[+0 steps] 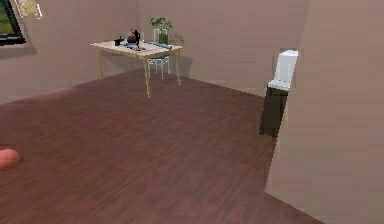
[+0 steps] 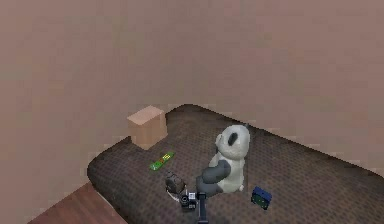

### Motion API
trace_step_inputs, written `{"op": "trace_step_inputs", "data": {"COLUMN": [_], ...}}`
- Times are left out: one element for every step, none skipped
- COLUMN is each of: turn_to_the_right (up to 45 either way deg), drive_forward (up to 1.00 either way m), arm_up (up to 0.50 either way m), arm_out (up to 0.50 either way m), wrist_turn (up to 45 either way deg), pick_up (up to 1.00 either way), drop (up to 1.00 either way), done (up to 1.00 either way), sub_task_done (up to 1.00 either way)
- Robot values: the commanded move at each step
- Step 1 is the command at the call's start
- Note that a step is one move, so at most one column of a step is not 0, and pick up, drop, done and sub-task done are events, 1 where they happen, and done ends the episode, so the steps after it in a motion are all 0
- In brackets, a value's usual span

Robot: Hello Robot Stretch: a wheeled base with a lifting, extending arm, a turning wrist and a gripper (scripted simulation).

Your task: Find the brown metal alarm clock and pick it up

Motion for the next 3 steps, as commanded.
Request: {"op": "trace_step_inputs", "data": {"turn_to_the_right": [0.0,0.0,0.0], "drive_forward": [0.0,0.0,0.0], "arm_up": [0.0,0.1,0.0], "arm_out": [0.0,0.0,0.0], "wrist_turn": [0.0,0.0,0.0], "pick_up": [1.0,0.0,0.0], "drop": [0.0,0.0,0.0], "done": [0.0,0.0,1.0], "sub_task_done": [0.0,0.0,0.0]}}
